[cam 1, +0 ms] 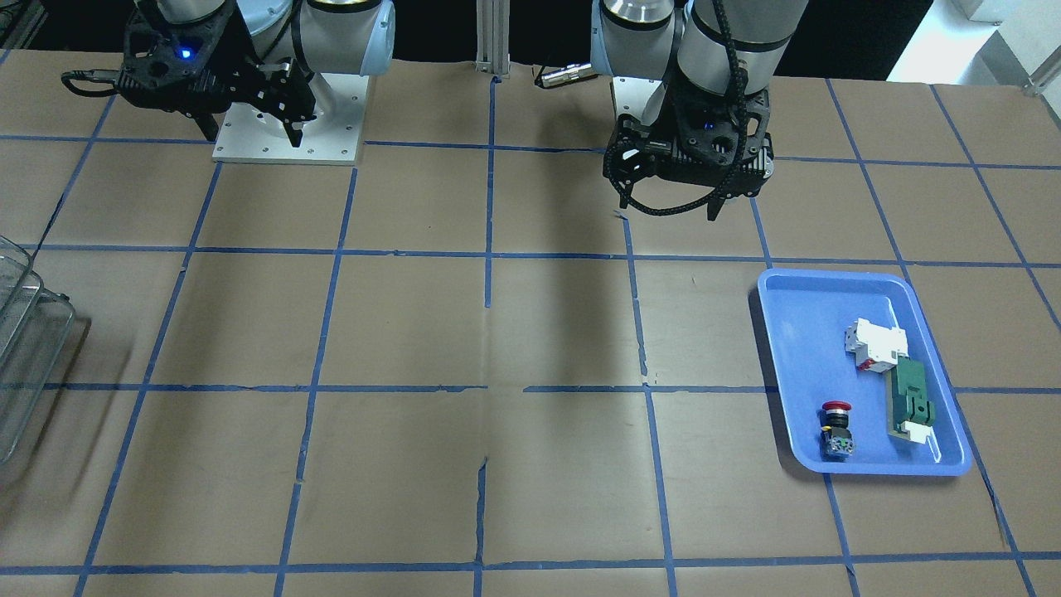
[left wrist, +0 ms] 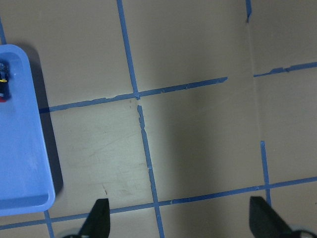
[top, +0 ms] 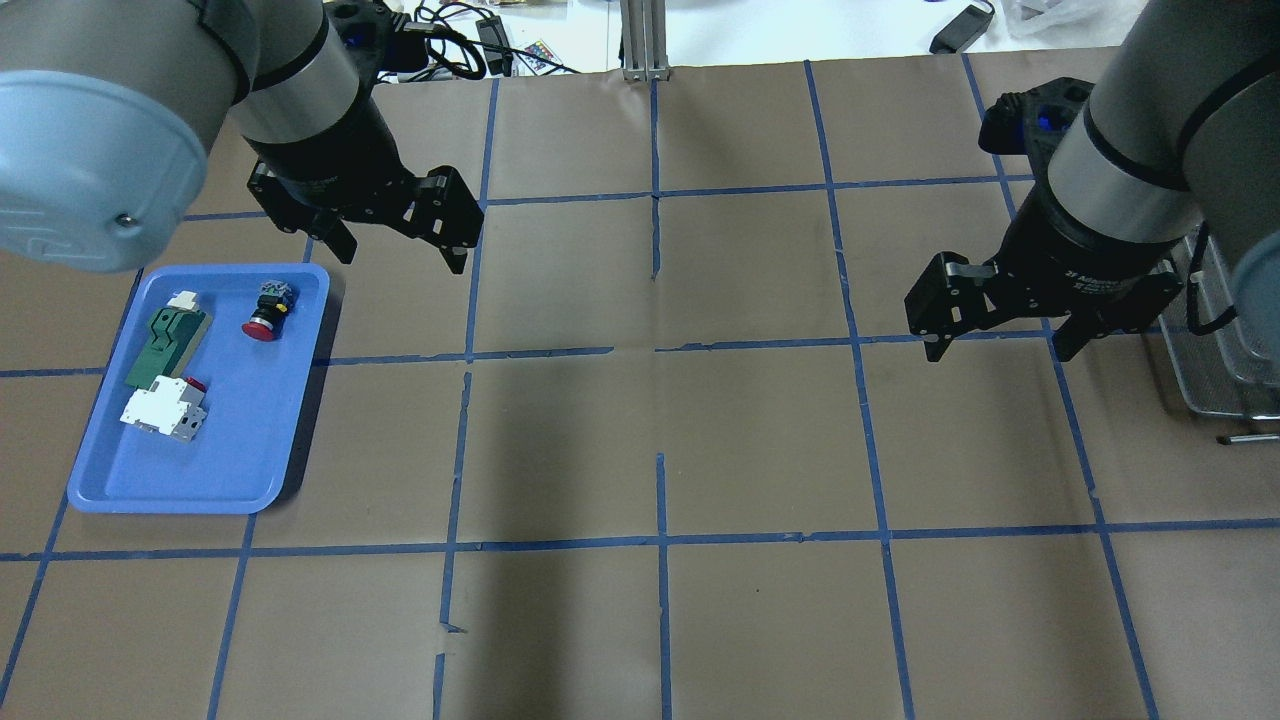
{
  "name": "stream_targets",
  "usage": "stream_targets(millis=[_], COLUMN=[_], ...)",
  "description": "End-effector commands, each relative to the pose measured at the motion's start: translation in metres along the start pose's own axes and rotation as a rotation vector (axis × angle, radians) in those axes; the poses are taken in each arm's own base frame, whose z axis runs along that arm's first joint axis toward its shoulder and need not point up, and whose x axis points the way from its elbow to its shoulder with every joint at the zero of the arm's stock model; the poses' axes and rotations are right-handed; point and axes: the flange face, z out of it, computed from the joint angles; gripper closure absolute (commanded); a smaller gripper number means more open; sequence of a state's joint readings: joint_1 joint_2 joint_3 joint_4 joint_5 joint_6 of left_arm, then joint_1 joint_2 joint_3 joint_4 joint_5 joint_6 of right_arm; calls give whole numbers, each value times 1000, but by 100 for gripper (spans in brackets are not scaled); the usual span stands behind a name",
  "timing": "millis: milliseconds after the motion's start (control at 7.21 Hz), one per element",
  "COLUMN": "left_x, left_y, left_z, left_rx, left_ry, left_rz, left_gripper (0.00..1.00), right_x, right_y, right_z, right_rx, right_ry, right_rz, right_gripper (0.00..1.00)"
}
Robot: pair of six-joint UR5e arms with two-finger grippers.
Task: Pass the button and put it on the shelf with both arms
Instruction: 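Move the left gripper down over the red push button in the tray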
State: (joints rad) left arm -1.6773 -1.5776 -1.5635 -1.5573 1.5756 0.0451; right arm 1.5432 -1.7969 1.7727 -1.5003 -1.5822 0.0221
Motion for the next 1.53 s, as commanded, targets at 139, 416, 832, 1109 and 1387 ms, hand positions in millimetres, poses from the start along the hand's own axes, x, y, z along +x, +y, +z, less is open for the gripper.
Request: stream_targets(millis=[139,416,832,1109,1387], left_x=[-10,-39,-122,-180,-226], left_y=[-5,-16,-31,-34,-53], left_z=[-1,11,106,173,225], left_rx=[26,10,-99,-61,13], left_ry=[3,-5,19,20,-12], left_rz=[-30,-64,-131,-28,28], left_gripper=[0,0,0,0,0], right_x=[0,0,0,0,0], right_y=[0,0,0,0,0], right_z=[1,3,4,5,5], right_rx=[12,9,8,6,6], right_ry=[-1,-1,-2,-1,1], right_rz=[1,1,-1,-5,-8], right_gripper=[0,0,0,0,0])
